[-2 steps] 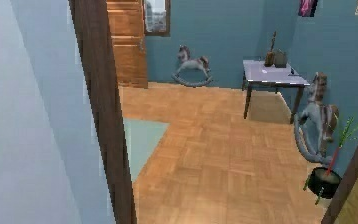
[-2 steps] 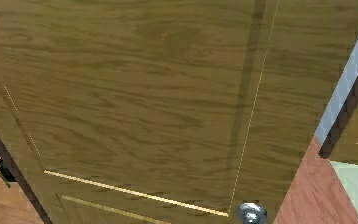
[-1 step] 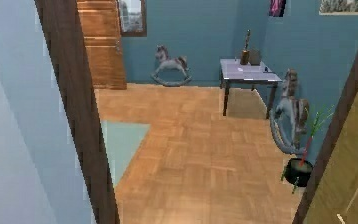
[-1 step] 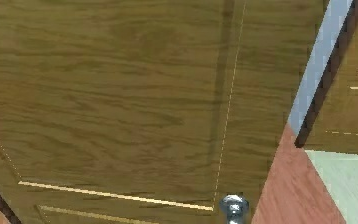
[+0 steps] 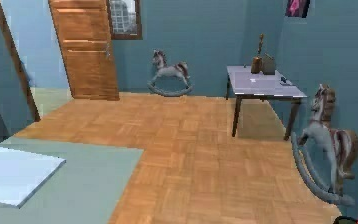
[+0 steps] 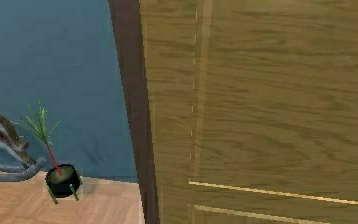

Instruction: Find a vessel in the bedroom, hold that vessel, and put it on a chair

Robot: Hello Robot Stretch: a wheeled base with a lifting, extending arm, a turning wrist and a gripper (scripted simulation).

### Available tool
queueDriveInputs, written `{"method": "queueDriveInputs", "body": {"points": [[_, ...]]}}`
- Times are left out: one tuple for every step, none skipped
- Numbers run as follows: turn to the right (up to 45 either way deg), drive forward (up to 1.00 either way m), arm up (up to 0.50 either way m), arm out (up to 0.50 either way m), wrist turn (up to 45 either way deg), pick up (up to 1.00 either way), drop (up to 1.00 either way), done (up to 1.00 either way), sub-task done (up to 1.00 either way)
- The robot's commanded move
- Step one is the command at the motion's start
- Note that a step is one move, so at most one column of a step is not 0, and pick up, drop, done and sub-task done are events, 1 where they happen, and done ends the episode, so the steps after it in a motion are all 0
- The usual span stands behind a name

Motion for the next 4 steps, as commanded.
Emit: {"method": "queueDriveInputs", "body": {"points": [[-12.0, 0.0, 0.0, 0.0, 0.0, 0.0, 0.0, 0.0, 0.0], [0.0, 0.55, 0.0, 0.0, 0.0, 0.0, 0.0, 0.0, 0.0], [-18.0, 0.0, 0.0, 0.0, 0.0, 0.0, 0.0, 0.0, 0.0], [0.0, 1.0, 0.0, 0.0, 0.0, 0.0, 0.0, 0.0, 0.0]]}}
